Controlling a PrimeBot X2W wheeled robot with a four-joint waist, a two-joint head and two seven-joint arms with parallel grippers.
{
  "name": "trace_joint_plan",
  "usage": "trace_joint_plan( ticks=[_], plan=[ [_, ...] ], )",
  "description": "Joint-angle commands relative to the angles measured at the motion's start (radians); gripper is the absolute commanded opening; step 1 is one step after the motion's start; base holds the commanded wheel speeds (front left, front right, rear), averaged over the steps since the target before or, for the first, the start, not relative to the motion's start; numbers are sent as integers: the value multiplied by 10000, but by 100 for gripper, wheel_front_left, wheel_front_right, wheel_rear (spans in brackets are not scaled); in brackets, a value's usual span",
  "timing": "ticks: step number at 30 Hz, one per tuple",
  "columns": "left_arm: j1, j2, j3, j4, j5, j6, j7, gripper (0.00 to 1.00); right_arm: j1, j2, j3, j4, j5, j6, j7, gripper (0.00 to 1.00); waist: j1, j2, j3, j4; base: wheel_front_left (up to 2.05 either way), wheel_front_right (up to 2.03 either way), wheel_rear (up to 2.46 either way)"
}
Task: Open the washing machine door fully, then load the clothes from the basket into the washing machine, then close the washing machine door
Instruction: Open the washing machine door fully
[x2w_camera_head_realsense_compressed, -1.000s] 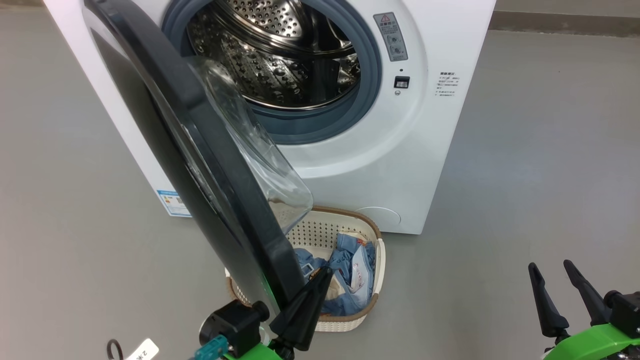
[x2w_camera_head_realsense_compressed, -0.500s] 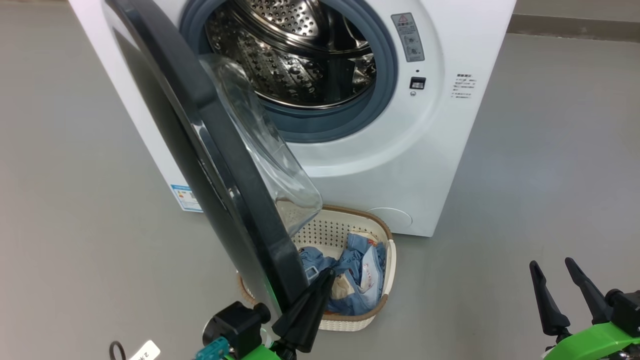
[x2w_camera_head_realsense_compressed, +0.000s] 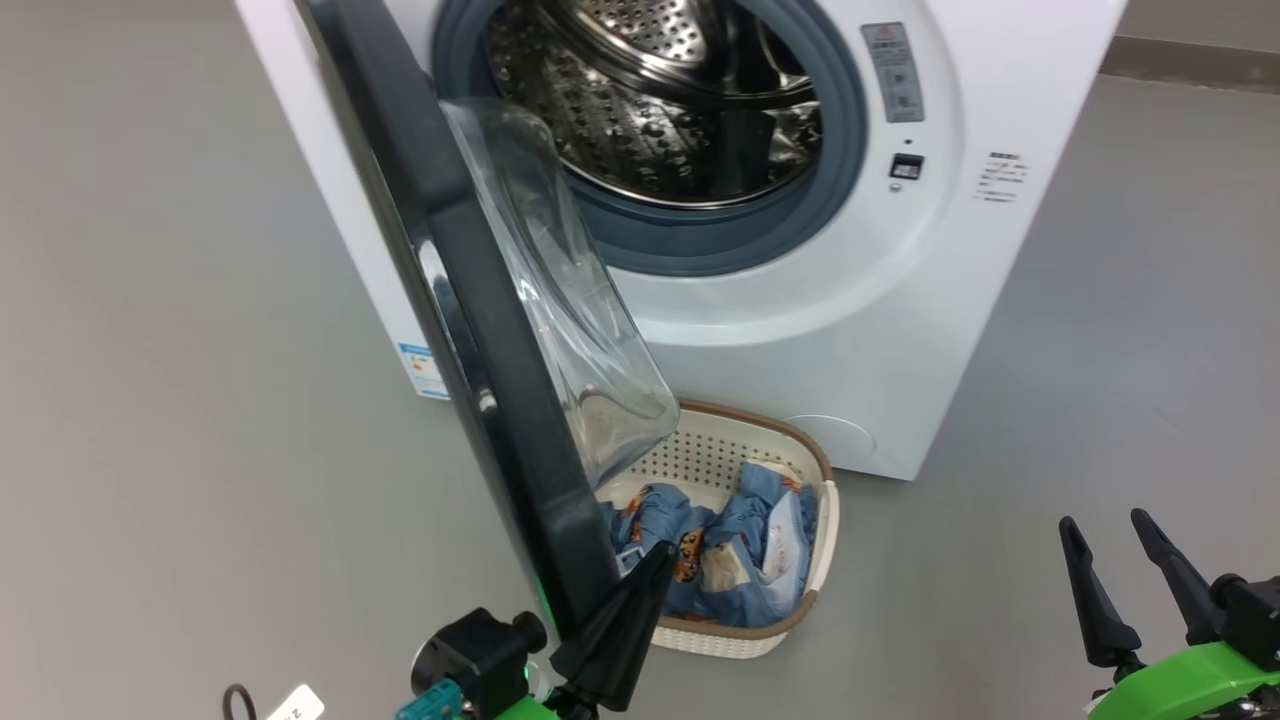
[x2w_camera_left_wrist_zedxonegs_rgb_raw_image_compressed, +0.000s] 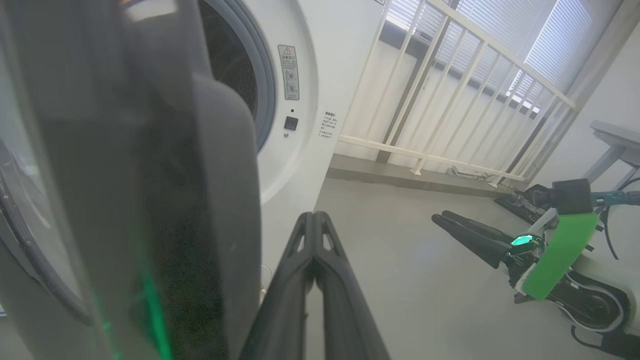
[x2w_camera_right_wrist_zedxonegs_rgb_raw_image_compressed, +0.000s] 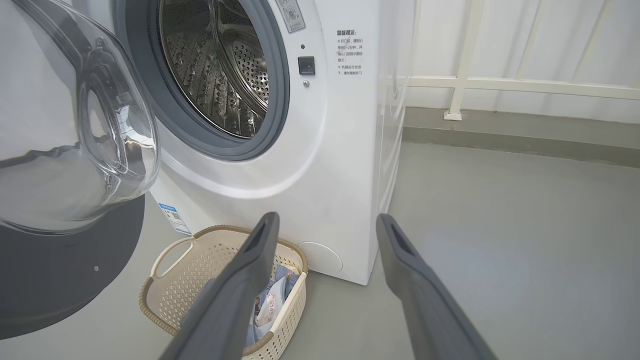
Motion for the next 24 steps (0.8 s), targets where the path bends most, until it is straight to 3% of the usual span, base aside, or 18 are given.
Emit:
trace_joint_plan(
  ticks=[1, 24],
  plan=[
    [-405, 457, 913, -63, -57, 366, -147, 0, -109, -265, 225, -268, -52, 16, -120, 100, 0, 0, 62, 226, 0, 0, 0],
    [19, 911, 783, -1184, 220, 962, 247, 0, -144, -298, 218, -286, -88, 16, -120, 100, 0, 0, 166, 2013, 0, 0, 0]
  ],
)
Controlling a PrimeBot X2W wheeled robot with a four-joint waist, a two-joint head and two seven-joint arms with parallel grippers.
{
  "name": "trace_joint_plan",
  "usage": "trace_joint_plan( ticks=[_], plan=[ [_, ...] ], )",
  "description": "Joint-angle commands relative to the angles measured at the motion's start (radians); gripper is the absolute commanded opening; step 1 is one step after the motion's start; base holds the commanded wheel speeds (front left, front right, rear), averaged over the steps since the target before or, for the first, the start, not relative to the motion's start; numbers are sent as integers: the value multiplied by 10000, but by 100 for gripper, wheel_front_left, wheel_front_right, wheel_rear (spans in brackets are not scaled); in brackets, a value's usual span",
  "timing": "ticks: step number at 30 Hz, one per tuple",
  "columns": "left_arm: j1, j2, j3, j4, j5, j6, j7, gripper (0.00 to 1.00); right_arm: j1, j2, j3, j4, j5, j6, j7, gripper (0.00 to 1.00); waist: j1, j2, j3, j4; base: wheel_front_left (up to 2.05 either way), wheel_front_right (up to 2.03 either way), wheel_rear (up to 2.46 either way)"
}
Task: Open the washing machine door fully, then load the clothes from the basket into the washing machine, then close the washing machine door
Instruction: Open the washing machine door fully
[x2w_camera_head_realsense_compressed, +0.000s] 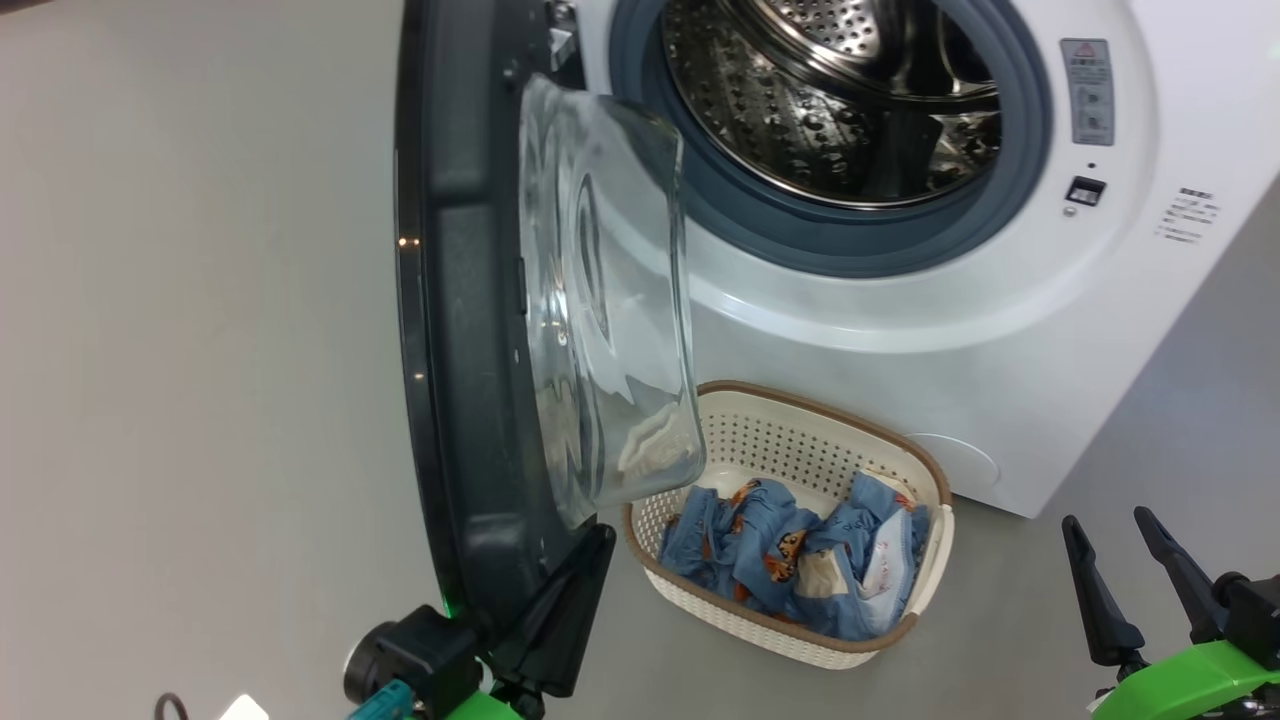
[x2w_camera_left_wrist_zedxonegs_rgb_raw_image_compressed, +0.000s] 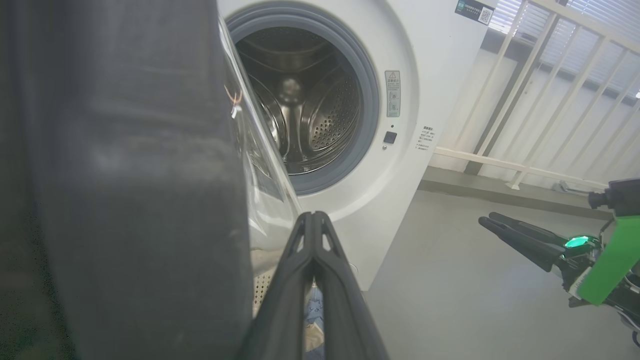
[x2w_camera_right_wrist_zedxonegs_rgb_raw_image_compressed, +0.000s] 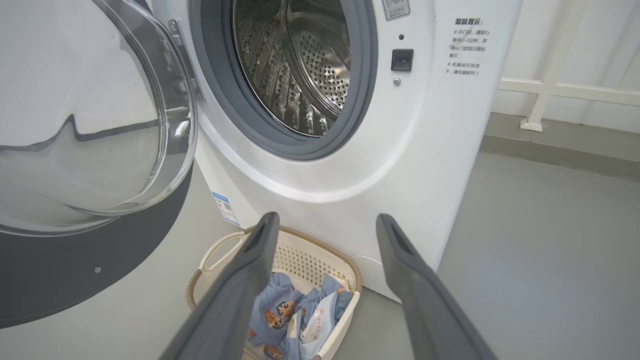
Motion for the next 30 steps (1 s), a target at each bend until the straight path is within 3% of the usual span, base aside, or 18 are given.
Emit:
trace_joint_plan(
  ticks=[1, 15, 30],
  plan=[
    [-169, 219, 529, -347, 109, 163, -6, 0, -140, -222, 224, -257, -27, 16, -120, 100, 0, 0, 46, 180, 0, 0, 0],
    [144, 541, 820, -1003, 142, 753, 318, 0, -209, -305, 304, -239, -14, 16, -120, 100, 0, 0, 134, 779, 0, 0, 0],
    [304, 1081, 2179, -1069, -172, 1652, 336, 0, -196, -297, 377, -228, 19, 16, -120, 100, 0, 0, 177, 887, 0, 0, 0]
  ],
)
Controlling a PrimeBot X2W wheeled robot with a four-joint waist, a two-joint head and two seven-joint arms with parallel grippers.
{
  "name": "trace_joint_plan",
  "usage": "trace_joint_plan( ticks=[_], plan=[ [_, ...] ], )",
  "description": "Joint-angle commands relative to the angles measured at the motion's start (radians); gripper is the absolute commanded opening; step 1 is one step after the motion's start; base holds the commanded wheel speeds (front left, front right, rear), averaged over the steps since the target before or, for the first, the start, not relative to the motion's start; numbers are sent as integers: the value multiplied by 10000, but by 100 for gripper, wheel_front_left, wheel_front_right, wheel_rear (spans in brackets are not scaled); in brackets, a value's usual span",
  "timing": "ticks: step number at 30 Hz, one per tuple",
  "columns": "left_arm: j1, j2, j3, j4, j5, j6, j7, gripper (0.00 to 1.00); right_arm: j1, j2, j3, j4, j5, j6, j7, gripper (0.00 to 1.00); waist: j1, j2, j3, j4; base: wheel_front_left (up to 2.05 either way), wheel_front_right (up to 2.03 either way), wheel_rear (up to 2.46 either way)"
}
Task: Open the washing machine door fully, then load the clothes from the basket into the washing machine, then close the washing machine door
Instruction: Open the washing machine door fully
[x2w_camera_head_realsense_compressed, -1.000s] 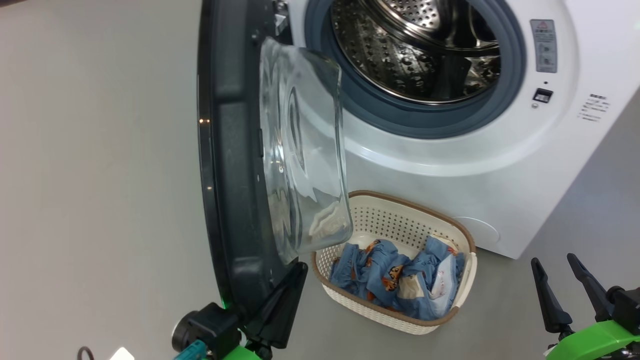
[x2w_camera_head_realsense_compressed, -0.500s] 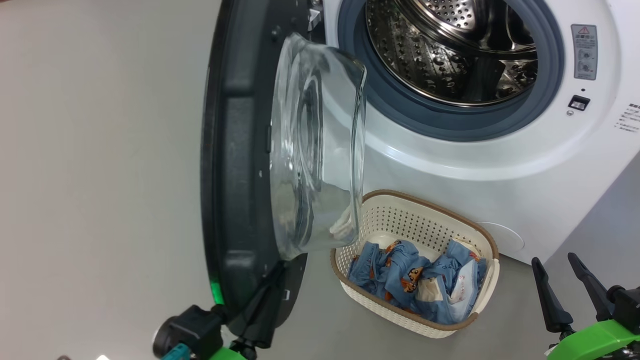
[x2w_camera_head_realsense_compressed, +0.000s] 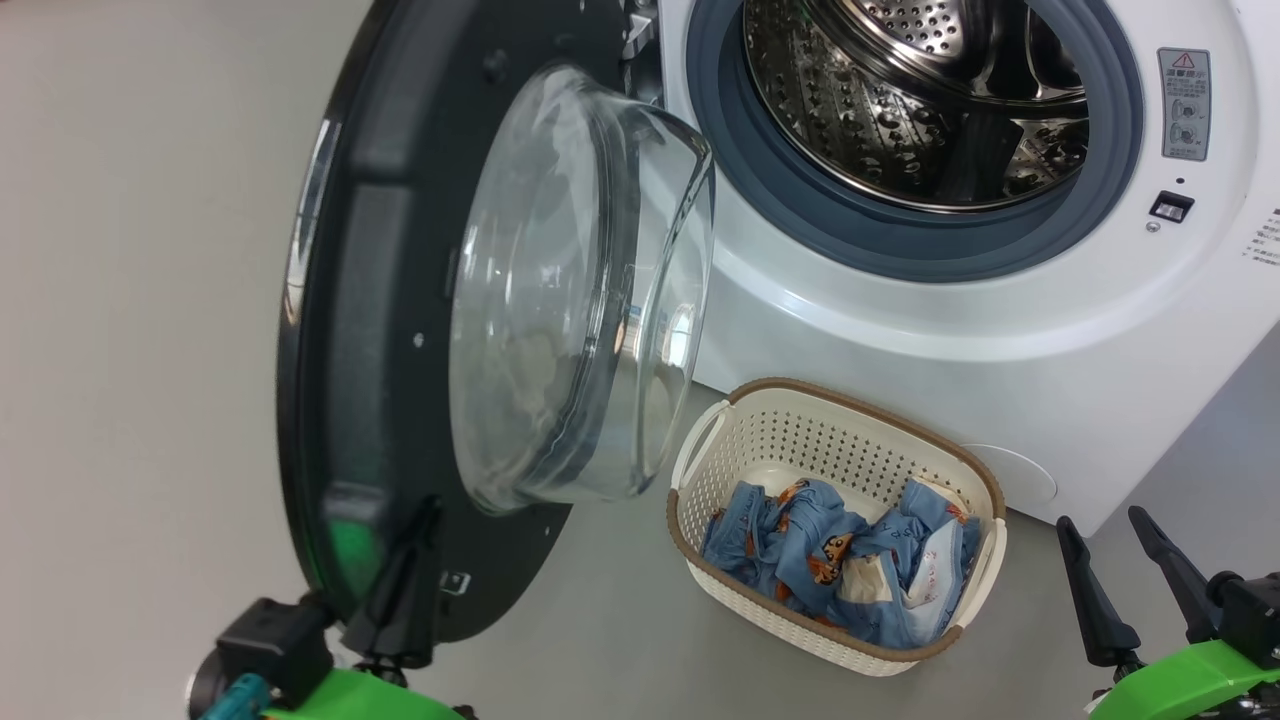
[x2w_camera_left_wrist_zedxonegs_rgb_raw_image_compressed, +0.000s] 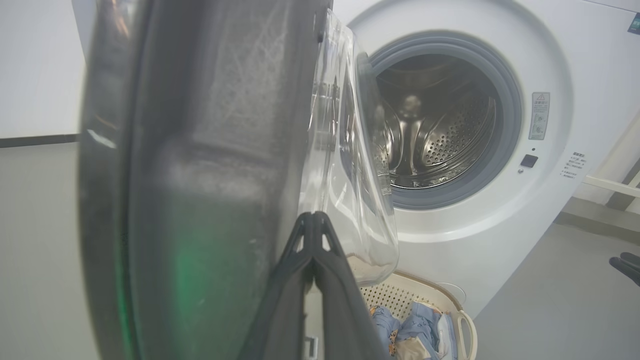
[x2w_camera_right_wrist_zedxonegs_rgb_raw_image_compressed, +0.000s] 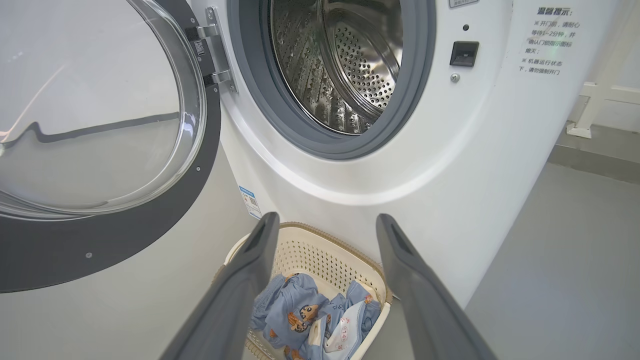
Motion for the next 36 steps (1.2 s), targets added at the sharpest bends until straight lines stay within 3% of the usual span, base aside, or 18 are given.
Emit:
trace_joint_plan(
  ticks=[1, 20, 36],
  plan=[
    [-271, 312, 589, -217, -69, 153, -33, 0, -180, -210, 214, -227, 17, 16, -120, 100, 0, 0, 7, 3, 0, 0, 0],
    [-731, 746, 1952, 697, -407, 634, -465, 0, -286, -327, 361, -192, 21, 16, -120, 100, 0, 0, 231, 65, 0, 0, 0],
    [-2001, 982, 3307, 2568, -531, 248, -855, 0, -438, -519, 443, -186, 46, 16, -120, 100, 0, 0, 631, -19, 0, 0, 0]
  ],
)
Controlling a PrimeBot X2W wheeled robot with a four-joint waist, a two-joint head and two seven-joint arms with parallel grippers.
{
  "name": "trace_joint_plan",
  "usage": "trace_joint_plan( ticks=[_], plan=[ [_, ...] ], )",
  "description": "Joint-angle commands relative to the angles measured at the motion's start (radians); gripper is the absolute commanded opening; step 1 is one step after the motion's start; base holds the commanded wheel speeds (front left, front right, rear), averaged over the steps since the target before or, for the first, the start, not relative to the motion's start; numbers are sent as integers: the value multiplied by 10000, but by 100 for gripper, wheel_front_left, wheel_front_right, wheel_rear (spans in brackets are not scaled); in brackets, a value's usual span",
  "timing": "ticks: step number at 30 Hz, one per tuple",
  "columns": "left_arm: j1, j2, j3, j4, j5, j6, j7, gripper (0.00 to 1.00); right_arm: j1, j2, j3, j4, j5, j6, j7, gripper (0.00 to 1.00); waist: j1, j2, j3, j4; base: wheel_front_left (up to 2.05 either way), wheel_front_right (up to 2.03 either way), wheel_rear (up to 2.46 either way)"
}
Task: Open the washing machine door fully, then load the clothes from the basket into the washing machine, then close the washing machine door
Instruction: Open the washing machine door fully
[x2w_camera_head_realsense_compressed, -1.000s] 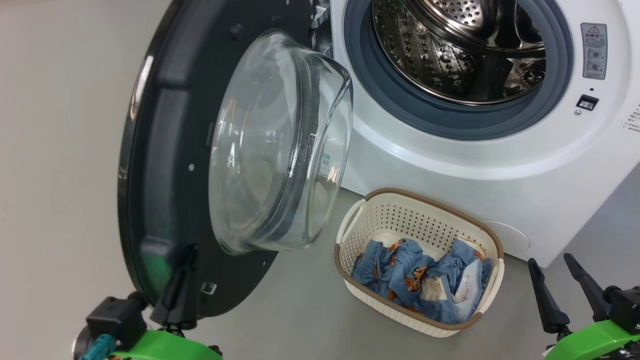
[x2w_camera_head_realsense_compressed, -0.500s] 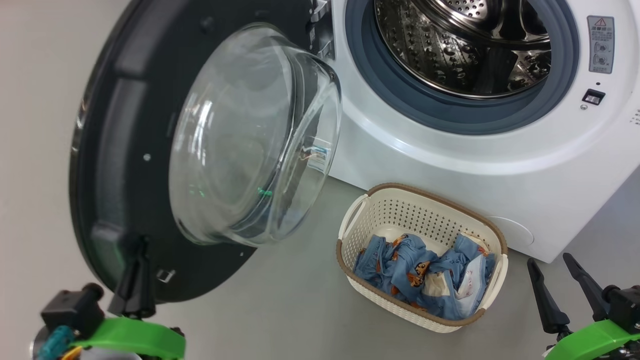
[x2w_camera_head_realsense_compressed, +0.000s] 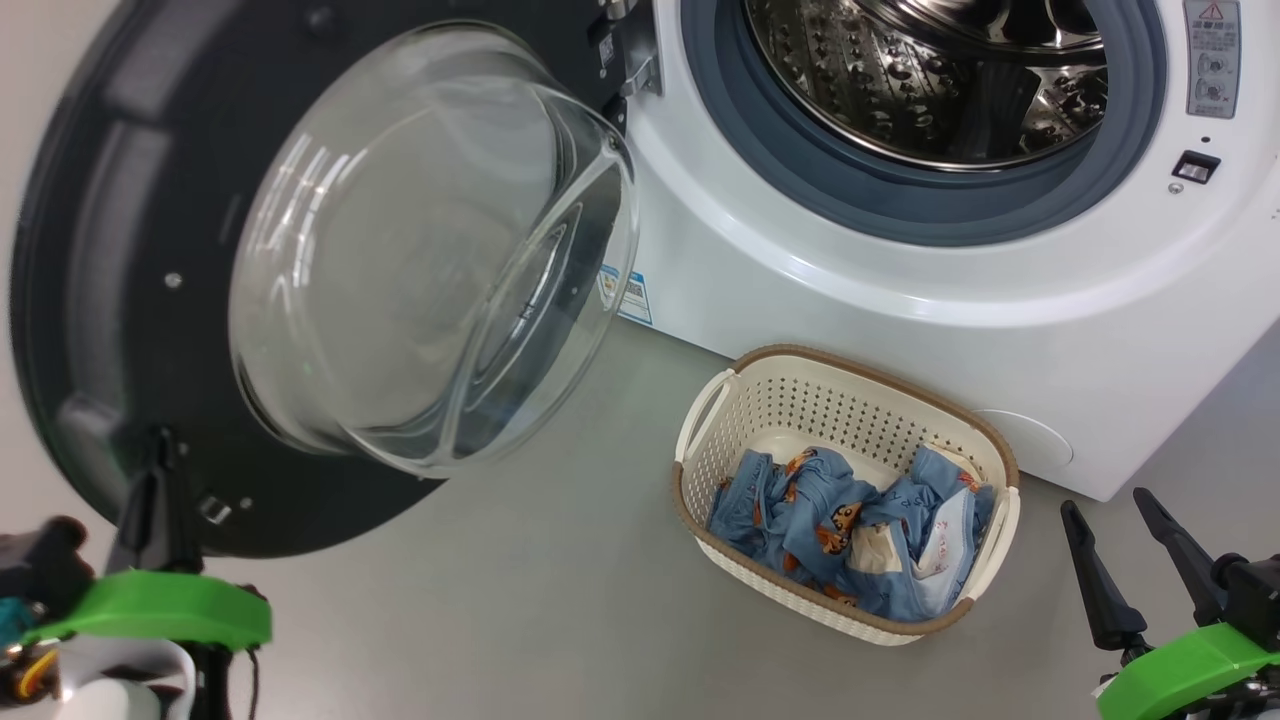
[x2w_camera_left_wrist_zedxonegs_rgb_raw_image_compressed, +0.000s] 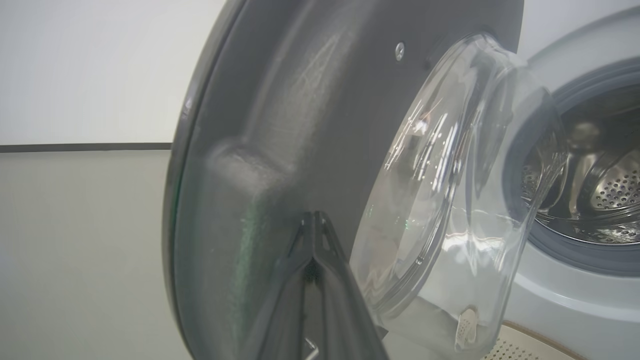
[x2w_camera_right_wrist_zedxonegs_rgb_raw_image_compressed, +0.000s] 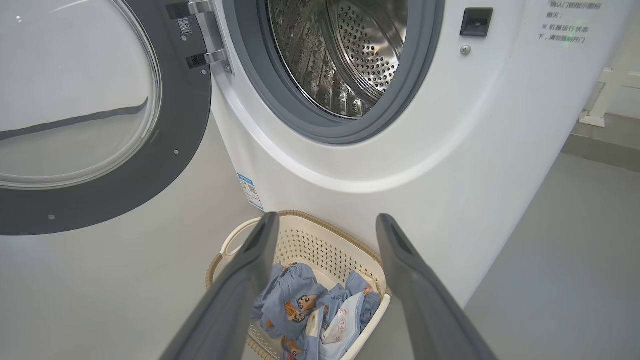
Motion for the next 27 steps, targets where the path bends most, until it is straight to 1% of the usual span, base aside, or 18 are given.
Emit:
trace_joint_plan(
  ticks=[1, 7, 12, 17, 27],
  plan=[
    [-593, 492, 628, -12, 36, -5, -124, 0, -196, -213, 265, -210, 47, 16, -120, 100, 0, -1, 34, -26, 0, 0, 0],
    [-1139, 404, 1367, 625, 356, -238, -132, 0, -238, -272, 323, -174, 63, 16, -120, 100, 0, -1, 186, -63, 0, 0, 0],
    [-1622, 312, 1877, 1191, 675, -643, -134, 0, -345, -339, 377, -180, 56, 16, -120, 100, 0, -1, 388, -94, 0, 0, 0],
    [-2227, 304, 2334, 2041, 1006, -1054, -134, 0, -497, -405, 482, -189, 43, 16, -120, 100, 0, -1, 576, -184, 0, 0, 0],
    [-3248, 298, 3591, 3416, 1625, -1597, -135, 0, -730, -530, 659, -229, 23, 16, -120, 100, 0, -1, 1005, -388, 0, 0, 0]
  ],
)
